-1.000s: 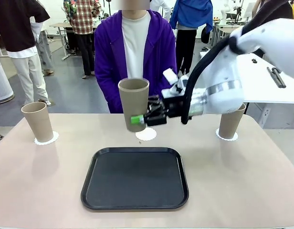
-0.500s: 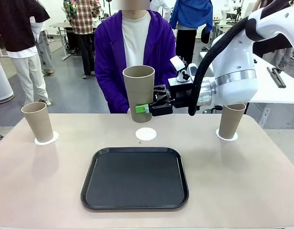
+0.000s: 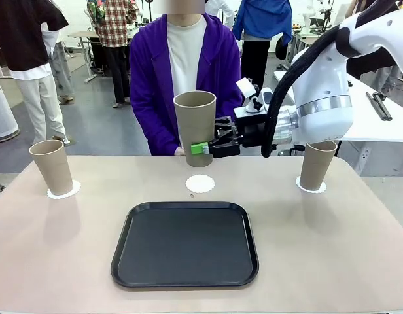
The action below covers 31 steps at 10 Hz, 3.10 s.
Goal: Place coasters on the table and set cups on them.
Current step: Take one Reusable plastic cup from the Flat Tray and place it on a coaster set by the human.
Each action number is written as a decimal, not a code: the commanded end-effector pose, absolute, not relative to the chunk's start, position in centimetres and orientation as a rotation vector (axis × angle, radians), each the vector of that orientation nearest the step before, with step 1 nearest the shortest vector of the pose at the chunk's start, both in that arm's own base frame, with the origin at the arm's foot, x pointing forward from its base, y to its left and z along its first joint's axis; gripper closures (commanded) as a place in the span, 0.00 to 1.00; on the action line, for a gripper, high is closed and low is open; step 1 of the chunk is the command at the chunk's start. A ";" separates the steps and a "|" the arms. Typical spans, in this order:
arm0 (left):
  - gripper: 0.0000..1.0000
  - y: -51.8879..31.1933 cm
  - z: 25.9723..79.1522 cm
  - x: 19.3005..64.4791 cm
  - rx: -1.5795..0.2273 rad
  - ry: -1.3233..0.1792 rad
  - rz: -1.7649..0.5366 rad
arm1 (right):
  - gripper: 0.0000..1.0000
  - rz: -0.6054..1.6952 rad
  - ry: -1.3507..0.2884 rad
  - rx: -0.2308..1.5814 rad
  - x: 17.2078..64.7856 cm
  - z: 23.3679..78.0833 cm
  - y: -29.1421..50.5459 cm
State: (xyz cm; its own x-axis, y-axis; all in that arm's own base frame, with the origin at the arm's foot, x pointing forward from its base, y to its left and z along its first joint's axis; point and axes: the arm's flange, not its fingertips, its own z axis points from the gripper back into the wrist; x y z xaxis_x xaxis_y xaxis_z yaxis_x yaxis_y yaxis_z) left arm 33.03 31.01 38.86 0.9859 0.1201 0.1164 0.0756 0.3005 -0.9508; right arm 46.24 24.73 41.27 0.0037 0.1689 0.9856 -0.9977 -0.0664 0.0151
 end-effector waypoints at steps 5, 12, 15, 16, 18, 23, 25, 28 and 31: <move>0.00 31.0 39.0 32.9 -1.265 -0.180 0.033 | 0.19 1.431 -0.857 1.254 60.5 36.5 24.4; 0.00 31.0 39.0 32.9 -1.265 -0.180 0.033 | 0.19 1.449 -0.854 1.356 64.1 32.1 24.7; 0.00 31.0 39.0 32.9 -1.265 -0.180 0.033 | 0.19 1.412 -0.878 1.337 63.4 32.1 24.5; 0.00 31.0 39.0 32.9 -1.265 -0.180 0.033 | 0.19 1.412 -0.878 1.337 63.4 32.1 24.5; 0.00 31.0 39.0 32.9 -1.265 -0.180 0.033 | 0.19 1.412 -0.878 1.337 63.4 32.1 24.5; 0.00 31.0 39.0 32.9 -1.265 -0.180 0.033 | 0.19 1.607 -0.842 1.364 64.8 28.0 25.9; 0.00 31.0 39.0 32.9 -1.265 -0.180 0.033 | 0.19 1.652 -0.884 1.394 64.9 26.8 26.0; 0.00 31.0 39.0 32.9 -1.265 -0.180 0.033 | 0.19 1.677 -0.929 1.415 65.3 25.8 26.3; 0.00 31.0 39.0 32.9 -1.265 -0.180 0.033 | 0.19 1.643 -0.923 1.367 65.7 24.5 26.6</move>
